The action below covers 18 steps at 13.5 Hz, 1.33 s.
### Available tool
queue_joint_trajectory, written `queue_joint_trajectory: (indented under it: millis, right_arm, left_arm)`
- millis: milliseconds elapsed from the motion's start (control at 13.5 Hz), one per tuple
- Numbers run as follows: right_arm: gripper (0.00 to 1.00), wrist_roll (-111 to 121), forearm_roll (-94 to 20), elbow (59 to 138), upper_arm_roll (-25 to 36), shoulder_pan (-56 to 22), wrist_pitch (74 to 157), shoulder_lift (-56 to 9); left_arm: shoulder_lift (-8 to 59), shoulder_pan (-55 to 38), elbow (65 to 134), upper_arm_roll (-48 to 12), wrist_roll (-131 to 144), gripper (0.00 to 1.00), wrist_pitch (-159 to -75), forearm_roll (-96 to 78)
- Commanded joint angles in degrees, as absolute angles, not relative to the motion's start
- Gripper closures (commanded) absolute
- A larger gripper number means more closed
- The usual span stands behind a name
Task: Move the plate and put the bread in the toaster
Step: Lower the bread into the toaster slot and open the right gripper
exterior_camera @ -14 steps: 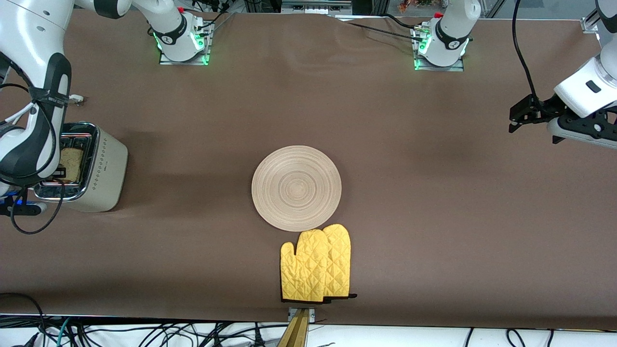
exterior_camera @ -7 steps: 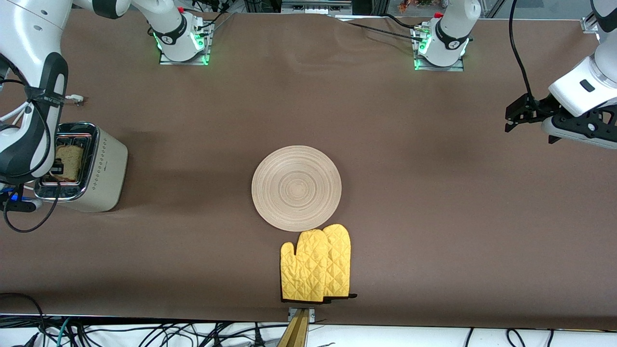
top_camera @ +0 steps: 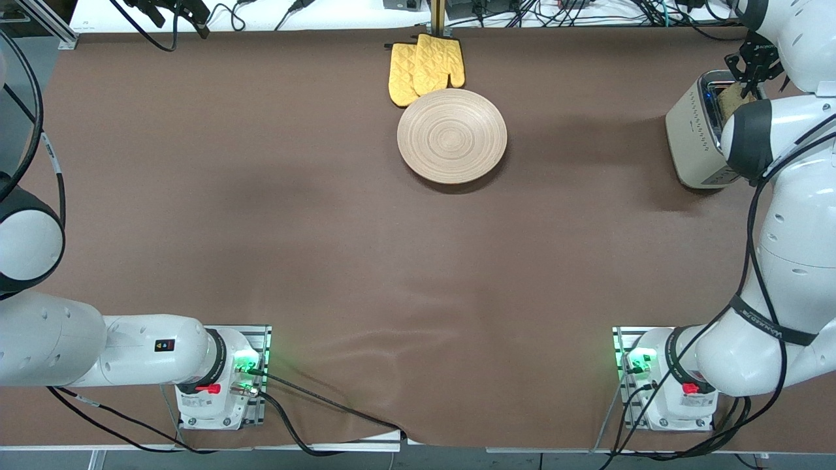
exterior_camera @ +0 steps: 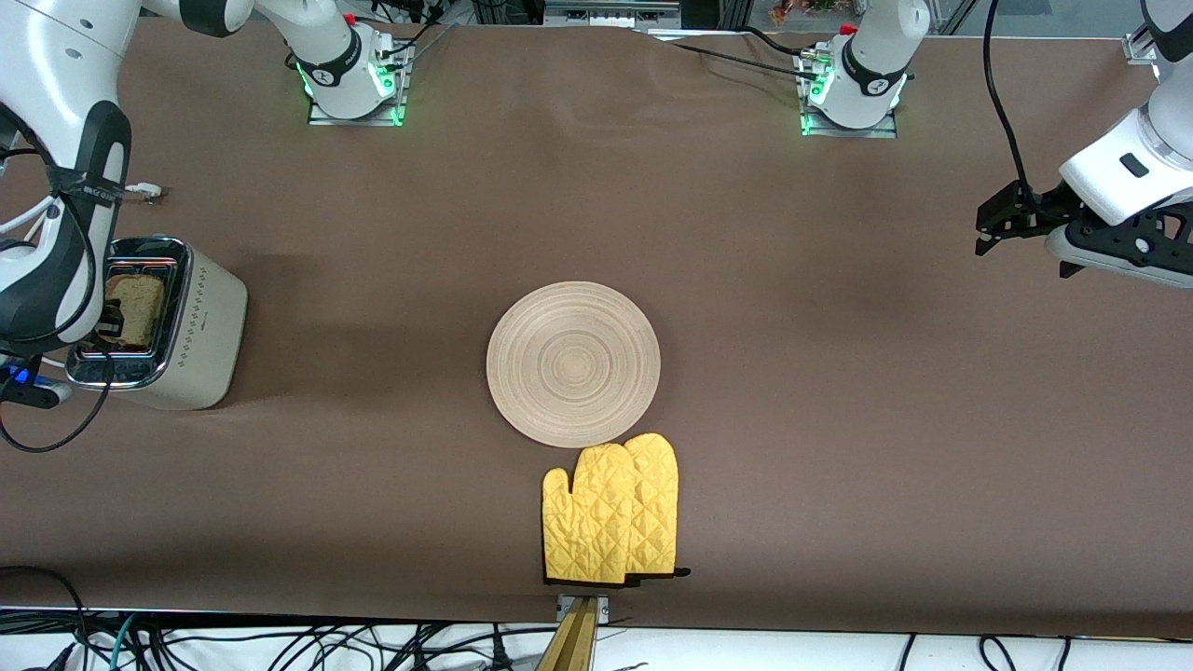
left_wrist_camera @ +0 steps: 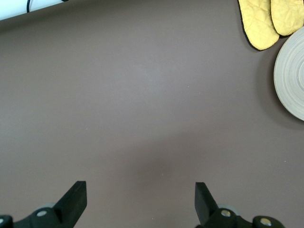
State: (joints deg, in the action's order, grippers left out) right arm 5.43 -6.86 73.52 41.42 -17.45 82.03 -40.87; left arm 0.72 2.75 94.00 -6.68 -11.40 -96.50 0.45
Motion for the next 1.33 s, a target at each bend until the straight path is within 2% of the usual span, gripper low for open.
queue_joint_trajectory:
  millis: [0, 222, 296, 370, 444, 518, 888, 1258]
  right_arm:
    - [1.0, 4.0, -7.6, 74.1, 42.3, -18.1, 81.4, -41.0]
    - [1.0, 4.0, -7.3, 74.2, 42.2, -18.0, 82.2, -41.3]
    - [0.86, 4.0, -7.4, 74.2, 42.2, -18.0, 82.2, -41.4]
    - [0.34, 4.6, -7.4, 74.2, 42.2, -17.9, 82.2, -41.4]
    - [0.06, 4.7, -7.5, 74.1, 42.2, -17.9, 82.3, -41.4]
    - [0.0, 5.3, -7.6, 73.9, 42.3, -17.8, 82.2, -41.1]
    - [0.0, 8.9, -7.6, 70.7, 42.6, -18.0, 81.7, -40.0]
    - [0.0, 11.3, -8.5, 69.4, 40.8, -18.2, 81.5, -34.3]
  left_arm:
    - [1.7, 3.1, 91.9, -6.7, -11.8, 0.0, -95.1, 0.0]
    - [1.7, 3.0, 91.9, -6.7, -11.8, 0.0, -95.1, 0.0]
    - [1.7, 2.9, 91.9, -6.7, -11.8, 0.0, -95.1, 0.0]
    - [1.7, 2.8, 91.9, -6.7, -11.8, 0.0, -95.1, 0.0]
    - [1.7, 2.8, 91.9, -6.7, -11.8, 0.0, -95.1, 0.0]
    - [1.7, 2.8, 91.9, -6.7, -11.8, 0.0, -95.1, -0.1]
    - [1.7, 2.8, 91.9, -6.7, -11.7, 0.0, -95.1, -0.2]
    - [1.7, 2.7, 91.9, -6.7, -11.6, 0.0, -95.1, -0.1]
